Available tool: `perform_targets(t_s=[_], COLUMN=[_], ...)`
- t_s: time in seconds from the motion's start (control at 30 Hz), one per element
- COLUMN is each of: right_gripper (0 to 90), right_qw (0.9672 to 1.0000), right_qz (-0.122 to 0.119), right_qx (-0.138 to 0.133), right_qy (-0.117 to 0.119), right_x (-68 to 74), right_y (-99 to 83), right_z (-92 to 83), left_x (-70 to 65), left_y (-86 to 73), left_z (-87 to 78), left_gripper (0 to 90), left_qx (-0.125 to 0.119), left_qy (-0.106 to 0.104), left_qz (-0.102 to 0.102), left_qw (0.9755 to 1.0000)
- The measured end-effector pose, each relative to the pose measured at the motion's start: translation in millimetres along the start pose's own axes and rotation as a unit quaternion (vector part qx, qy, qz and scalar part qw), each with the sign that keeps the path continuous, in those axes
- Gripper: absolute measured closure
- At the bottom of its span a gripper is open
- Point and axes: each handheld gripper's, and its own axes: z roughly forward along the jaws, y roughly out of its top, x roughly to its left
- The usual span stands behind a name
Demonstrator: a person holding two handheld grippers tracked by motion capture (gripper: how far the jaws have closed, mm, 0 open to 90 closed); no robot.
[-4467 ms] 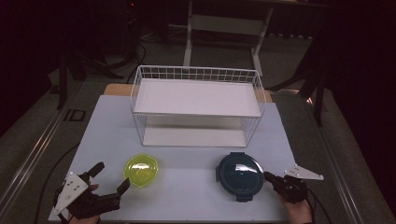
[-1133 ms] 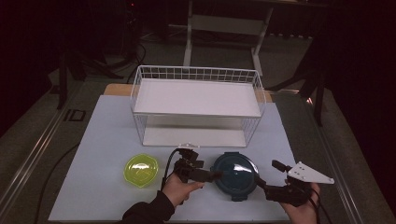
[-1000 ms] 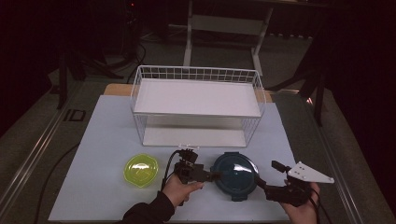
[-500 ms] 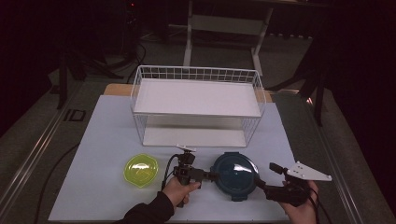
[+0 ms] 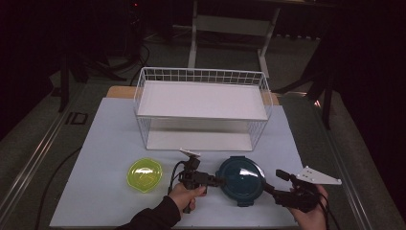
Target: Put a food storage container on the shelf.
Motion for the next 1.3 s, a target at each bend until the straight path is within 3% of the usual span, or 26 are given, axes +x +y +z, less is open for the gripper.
perform_targets(t_s=[0.1,0.27,0.3,0.33,0.4,0.6,0.77,0.93,1.17,1.3], right_gripper=[24.7,27.6,27.6,27.6,29.2,33.0,39.8,43.8,48.7,50.3], right_qw=[0.9998,0.9972,0.9963,0.9963,0.9924,0.9861,0.9834,0.9816,0.9761,0.9695], right_qz=[0.015,0.063,0.071,0.071,0.103,0.140,0.148,0.144,0.154,0.172], right_qx=[0.008,0.034,0.041,0.041,0.057,0.077,0.085,0.099,0.110,0.116], right_qy=[0.006,0.024,0.026,0.026,0.035,0.046,0.062,0.077,0.106,0.130], right_x=[-4.4,-15.8,-18.1,-18.1,-25.1,-32.9,-36.4,-37.2,-40.3,-44.7], right_y=[-2.4,-7.3,-8.3,-8.3,-12.6,-19.8,-22.0,-23.1,-22.1,-24.8], right_z=[1.1,5.9,7.1,7.1,9.6,12.2,12.7,14.2,15.0,15.8], left_x=[0.7,-4.3,-6.5,-6.5,-10.7,-14.1,-18.0,-18.3,-19.3,-19.1], left_y=[-0.1,-2.5,-3.3,-3.3,-5.3,-8.9,-11.7,-12.6,-13.9,-15.5], left_z=[0.0,-0.2,-0.3,-0.3,-0.6,-2.2,-3.1,-3.9,-4.6,-4.9], left_gripper=[49.2,50.4,51.0,51.2,51.7,52.3,53.4,54.3,54.9,55.0], left_qx=[0.000,-0.004,-0.004,-0.004,-0.005,-0.003,0.000,0.004,0.008,0.007], left_qy=[-0.004,0.001,0.002,0.002,0.007,0.011,0.011,0.006,0.007,0.006], left_qz=[0.002,0.022,0.035,0.035,0.049,0.069,0.097,0.111,0.127,0.136], left_qw=[1.0000,0.9997,0.9994,0.9994,0.9988,0.9975,0.9952,0.9938,0.9918,0.9907])
